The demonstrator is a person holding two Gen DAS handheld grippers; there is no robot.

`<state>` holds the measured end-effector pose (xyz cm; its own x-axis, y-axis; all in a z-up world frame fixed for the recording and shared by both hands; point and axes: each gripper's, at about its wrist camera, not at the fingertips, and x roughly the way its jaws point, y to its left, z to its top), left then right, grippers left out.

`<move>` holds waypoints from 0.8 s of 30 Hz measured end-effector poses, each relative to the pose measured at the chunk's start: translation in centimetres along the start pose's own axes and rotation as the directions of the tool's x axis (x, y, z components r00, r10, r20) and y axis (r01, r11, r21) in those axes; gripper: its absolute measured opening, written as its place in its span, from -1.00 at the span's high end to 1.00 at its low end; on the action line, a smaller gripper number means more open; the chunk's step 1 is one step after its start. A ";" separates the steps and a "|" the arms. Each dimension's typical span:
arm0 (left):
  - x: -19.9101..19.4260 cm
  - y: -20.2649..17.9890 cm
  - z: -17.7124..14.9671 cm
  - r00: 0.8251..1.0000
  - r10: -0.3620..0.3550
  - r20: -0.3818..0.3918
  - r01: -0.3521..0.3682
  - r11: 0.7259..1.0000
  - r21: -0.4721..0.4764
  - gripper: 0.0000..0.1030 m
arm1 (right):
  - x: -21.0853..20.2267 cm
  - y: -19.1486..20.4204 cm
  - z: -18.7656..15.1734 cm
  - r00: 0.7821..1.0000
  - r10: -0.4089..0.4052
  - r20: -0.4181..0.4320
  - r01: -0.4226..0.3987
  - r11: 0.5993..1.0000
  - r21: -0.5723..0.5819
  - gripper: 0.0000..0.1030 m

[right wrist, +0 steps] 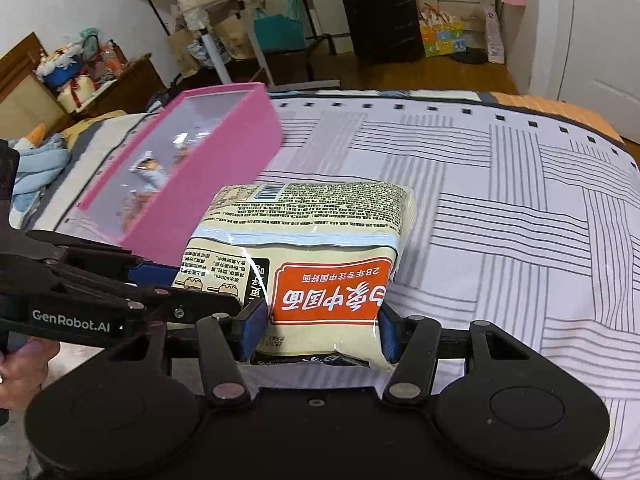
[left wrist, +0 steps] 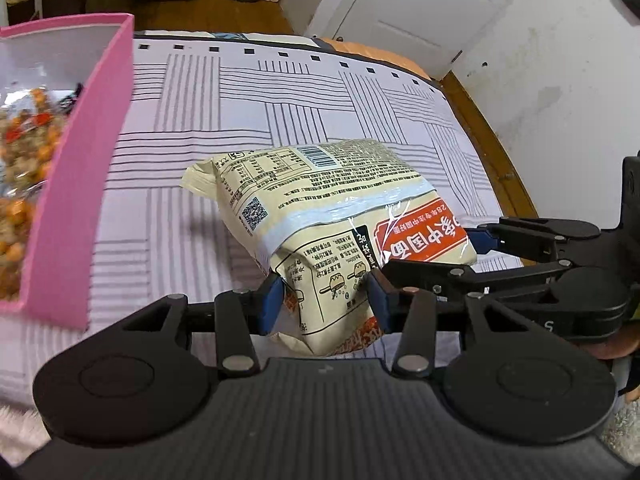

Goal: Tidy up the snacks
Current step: 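Lift the rice bag with both grippers and carry it over the pink box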

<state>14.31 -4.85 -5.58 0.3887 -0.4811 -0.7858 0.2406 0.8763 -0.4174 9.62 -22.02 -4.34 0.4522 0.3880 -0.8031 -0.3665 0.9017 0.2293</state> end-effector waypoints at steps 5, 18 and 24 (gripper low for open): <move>-4.8 0.5 -1.4 1.000 0.009 -0.006 -0.009 1.000 0.001 0.15 | -2.2 4.3 0.0 1.000 0.007 0.004 -0.007 1.000 -0.027 -0.21; -16.0 6.3 -2.8 0.985 0.073 0.159 -0.062 0.995 -0.073 0.13 | -1.7 13.5 4.2 0.988 0.113 0.102 -0.095 0.981 -0.169 -0.22; -17.1 10.6 -0.9 0.957 0.152 0.249 -0.115 0.981 -0.157 0.11 | 1.9 15.5 7.9 0.979 0.151 0.136 -0.121 0.971 -0.206 -0.19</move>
<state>9.46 12.71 3.02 0.6295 -0.3336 -0.7018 0.0518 0.9192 -0.3905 11.22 -5.75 2.03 0.4981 0.5421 -0.6768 -0.5783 0.7892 0.2066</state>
